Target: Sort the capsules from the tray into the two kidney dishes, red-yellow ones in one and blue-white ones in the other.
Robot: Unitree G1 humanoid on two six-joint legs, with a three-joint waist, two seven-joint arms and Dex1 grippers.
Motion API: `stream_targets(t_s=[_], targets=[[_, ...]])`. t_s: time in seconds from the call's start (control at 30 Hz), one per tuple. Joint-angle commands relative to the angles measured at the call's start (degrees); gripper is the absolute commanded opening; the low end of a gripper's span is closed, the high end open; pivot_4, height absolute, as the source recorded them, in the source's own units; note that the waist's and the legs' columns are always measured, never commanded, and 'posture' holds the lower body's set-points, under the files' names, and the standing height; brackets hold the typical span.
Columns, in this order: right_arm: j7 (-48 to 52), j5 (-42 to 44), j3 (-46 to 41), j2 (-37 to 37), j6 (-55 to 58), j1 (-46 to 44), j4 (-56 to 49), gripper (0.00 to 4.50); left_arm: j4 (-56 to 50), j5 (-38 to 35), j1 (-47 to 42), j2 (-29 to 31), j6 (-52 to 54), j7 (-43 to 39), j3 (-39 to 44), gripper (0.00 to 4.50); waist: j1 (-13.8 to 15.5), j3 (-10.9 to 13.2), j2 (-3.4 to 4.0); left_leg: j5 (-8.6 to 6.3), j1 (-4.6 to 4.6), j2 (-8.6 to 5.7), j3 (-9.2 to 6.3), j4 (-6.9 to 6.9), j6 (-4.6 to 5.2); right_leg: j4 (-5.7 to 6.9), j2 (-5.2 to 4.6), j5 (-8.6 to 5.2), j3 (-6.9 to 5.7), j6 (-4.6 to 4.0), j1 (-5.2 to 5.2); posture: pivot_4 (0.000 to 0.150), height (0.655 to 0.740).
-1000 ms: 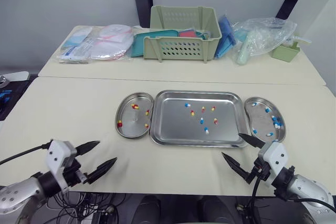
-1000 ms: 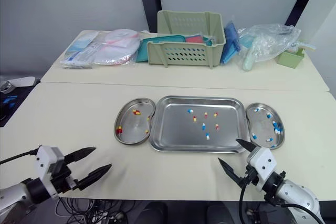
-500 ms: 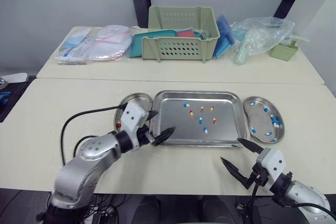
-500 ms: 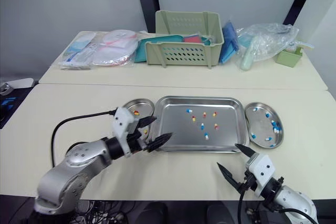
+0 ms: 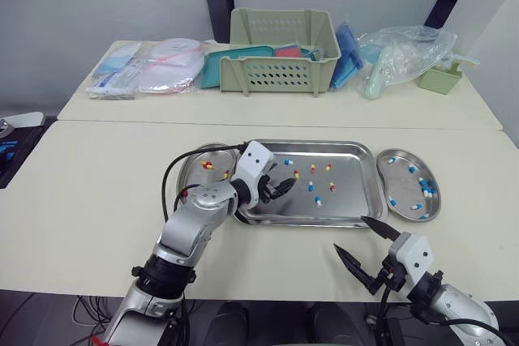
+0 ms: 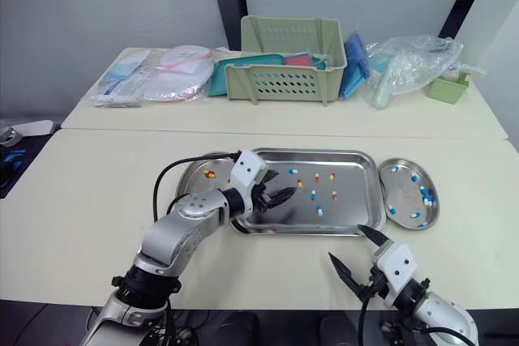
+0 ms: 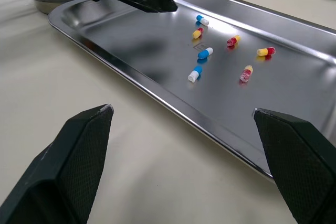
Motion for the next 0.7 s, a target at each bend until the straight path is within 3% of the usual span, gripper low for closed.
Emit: stream_targets(t_s=[0.03, 0.7], targets=[[-0.9, -0.2, 0.2, 0.3, -1.7, 0.4, -1.3, 4.5, 3.2, 1.3, -2.7, -0.9, -2.7, -2.6, -1.2, 3.28, 0.0, 0.0, 0.0, 0.0, 0.0, 0.0, 0.0, 0.0, 0.0, 0.0, 0.0, 0.0, 0.0, 0.0, 0.0, 0.15, 0.74], [-3.6, -0.6, 2.1, 0.5, 0.7, 0.6, -3.4, 4.5, 20.1, 8.5, -10.2, -3.9, -9.6, -10.0, -4.5, 3.28, 0.0, 0.0, 0.02, 0.0, -0.01, -0.01, 0.0, 0.01, 0.0, 0.0, 0.0, 0.0, -0.01, 0.0, 0.0, 0.15, 0.74]])
